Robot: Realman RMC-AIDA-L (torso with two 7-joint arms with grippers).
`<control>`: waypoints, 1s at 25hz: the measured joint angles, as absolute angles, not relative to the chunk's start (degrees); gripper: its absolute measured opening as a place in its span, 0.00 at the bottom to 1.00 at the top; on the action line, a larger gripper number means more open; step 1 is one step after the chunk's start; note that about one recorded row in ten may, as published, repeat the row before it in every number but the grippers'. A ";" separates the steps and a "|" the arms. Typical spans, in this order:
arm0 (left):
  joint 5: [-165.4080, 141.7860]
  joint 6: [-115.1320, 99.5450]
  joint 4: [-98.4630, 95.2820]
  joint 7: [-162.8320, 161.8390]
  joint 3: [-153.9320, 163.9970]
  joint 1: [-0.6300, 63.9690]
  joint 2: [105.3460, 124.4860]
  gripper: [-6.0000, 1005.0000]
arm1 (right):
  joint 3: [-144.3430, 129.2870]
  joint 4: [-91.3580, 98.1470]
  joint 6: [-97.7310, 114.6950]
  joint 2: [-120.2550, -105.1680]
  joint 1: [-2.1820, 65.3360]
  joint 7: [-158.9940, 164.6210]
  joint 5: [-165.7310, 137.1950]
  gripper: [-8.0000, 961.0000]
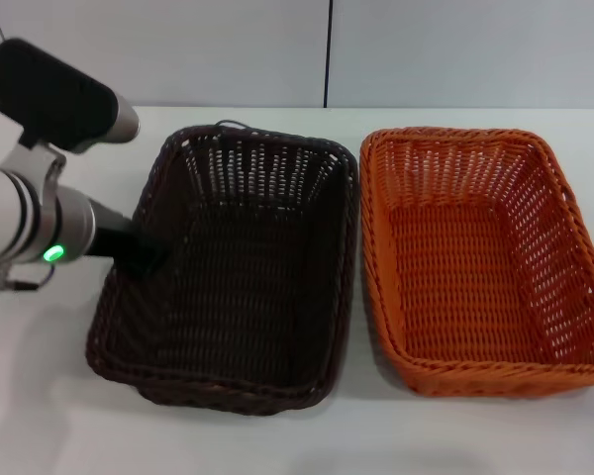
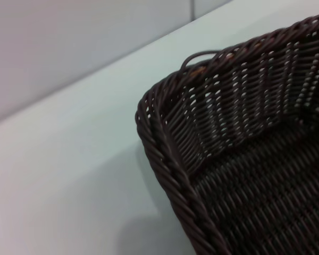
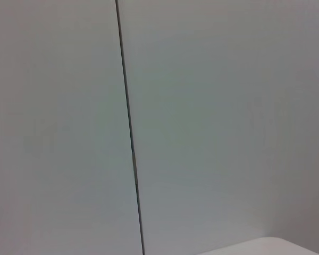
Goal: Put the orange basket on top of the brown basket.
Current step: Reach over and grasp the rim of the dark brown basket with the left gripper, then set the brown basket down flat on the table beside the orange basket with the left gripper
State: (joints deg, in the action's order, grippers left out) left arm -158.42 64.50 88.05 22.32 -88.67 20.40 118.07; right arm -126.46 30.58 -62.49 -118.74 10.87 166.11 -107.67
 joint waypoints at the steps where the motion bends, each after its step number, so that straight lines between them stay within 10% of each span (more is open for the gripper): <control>1: -158.42 64.50 88.05 22.32 -88.67 20.40 118.07 0.35 | -126.46 30.57 -62.49 -118.74 10.87 166.11 -107.67 0.82; 25: -148.85 92.15 108.04 60.43 -105.93 27.29 117.95 0.20 | -127.54 34.79 -66.66 -119.08 8.31 166.11 -107.67 0.82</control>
